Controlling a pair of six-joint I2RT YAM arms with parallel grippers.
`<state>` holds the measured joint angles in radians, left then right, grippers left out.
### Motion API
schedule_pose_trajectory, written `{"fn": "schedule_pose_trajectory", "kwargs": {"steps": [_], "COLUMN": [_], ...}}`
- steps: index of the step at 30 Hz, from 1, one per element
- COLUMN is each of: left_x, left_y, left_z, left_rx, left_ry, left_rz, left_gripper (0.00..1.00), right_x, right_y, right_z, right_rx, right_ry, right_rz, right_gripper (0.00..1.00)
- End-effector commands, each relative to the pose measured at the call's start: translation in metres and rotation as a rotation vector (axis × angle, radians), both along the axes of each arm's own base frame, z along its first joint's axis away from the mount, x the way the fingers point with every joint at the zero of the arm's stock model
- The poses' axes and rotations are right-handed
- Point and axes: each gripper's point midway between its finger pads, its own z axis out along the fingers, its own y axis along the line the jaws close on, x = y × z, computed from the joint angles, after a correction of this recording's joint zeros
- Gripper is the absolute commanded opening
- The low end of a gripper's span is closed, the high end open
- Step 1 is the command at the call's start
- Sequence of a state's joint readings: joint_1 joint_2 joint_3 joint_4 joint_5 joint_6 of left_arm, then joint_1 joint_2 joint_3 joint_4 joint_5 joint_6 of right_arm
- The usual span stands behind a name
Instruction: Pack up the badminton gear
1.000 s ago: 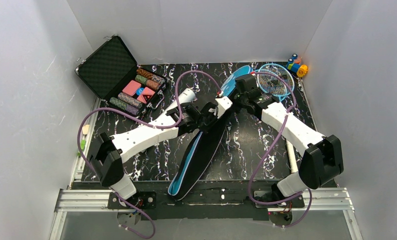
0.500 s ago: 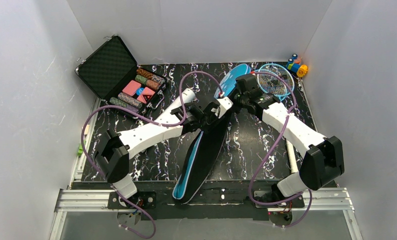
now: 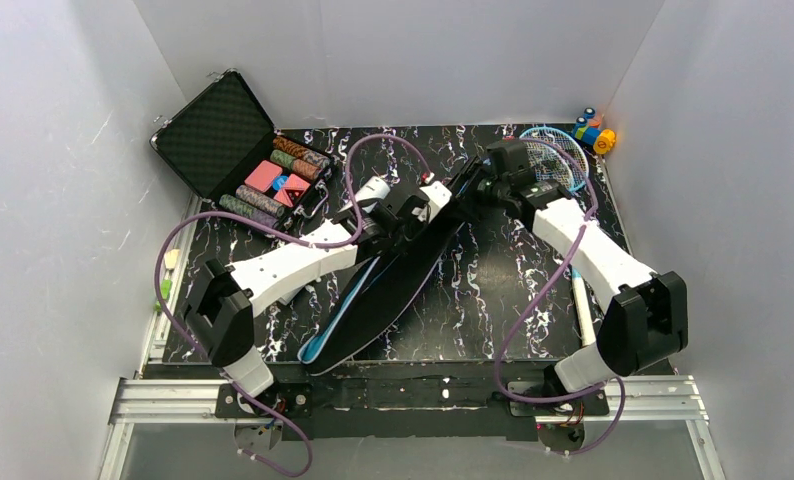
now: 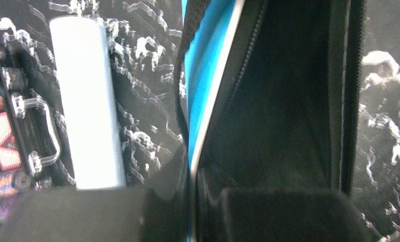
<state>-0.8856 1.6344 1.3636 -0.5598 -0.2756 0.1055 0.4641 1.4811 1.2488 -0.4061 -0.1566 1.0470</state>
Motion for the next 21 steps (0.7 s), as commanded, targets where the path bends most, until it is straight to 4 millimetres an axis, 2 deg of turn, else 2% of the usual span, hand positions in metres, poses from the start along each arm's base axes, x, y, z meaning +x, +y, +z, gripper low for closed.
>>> {"fn": "schedule_pose_trajectory", "kwargs": {"steps": [1, 5, 7, 8, 12, 13, 14, 15, 18, 21], "left_x": [0.016, 0.024, 0.026, 0.026, 0.025, 0.025, 0.023, 0.023, 0.020, 0.018], "left_y": [0.029, 0.038, 0.041, 0.041, 0.040, 0.039, 0.038, 0.037, 0.034, 0.035], "left_z": [0.008, 0.005, 0.008, 0.010, 0.020, 0.022, 0.024, 0.025, 0.027, 0.028], "left_rx": [0.025, 0.007, -0.005, -0.009, -0.033, -0.041, -0.046, -0.054, -0.090, -0.116], "left_ry": [-0.029, -0.002, 0.002, 0.003, 0.007, 0.013, 0.021, 0.027, 0.062, 0.090], "left_rz": [0.132, 0.176, 0.191, 0.191, 0.190, 0.190, 0.184, 0.178, 0.186, 0.182], "left_gripper": [0.00, 0.00, 0.00, 0.00, 0.00, 0.00, 0.00, 0.00, 0.00, 0.00], "right_x": [0.016, 0.033, 0.041, 0.047, 0.061, 0.064, 0.065, 0.064, 0.064, 0.062], "right_y": [-0.017, -0.070, -0.100, -0.123, -0.210, -0.228, -0.237, -0.258, -0.295, -0.316], "right_z": [0.057, 0.069, 0.067, 0.061, 0.032, 0.022, 0.012, -0.002, -0.040, -0.065], "right_rx": [0.031, -0.022, -0.062, -0.135, -0.437, -0.490, -0.522, -0.553, -0.649, -0.714], "right_ry": [-0.138, -0.181, -0.186, -0.193, -0.150, -0.119, -0.081, -0.013, 0.149, 0.226], "right_rz": [0.046, -0.039, -0.094, -0.144, -0.334, -0.359, -0.362, -0.386, -0.405, -0.394], "right_gripper": [0.67, 0.78, 0.81, 0.82, 0.84, 0.85, 0.85, 0.86, 0.87, 0.88]}}
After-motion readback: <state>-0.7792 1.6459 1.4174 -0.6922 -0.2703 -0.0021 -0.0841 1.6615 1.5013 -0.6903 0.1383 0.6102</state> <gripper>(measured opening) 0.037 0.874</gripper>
